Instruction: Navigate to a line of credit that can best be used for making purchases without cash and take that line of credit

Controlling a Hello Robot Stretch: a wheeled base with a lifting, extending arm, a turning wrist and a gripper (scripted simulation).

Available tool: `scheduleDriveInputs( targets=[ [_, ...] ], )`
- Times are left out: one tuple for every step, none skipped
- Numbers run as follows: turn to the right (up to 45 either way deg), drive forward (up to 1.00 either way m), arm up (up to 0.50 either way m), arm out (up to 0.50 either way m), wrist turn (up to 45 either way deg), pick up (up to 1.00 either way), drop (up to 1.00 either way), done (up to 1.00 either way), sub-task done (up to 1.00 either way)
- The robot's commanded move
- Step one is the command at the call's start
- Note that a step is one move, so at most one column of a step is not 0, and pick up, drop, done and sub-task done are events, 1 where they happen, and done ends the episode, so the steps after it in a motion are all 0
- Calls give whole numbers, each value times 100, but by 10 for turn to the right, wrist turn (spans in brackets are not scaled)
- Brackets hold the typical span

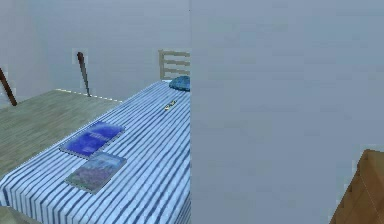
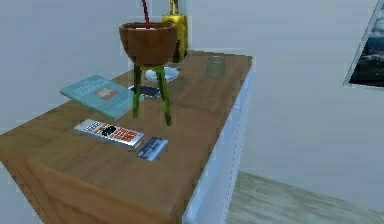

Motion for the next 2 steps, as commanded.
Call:
scheduleDriveInputs(
  targets=[
    [0,0,50,0,0,0,0,0,0],
    [0,0,38,0,0,0,0,0,0]
  ],
)
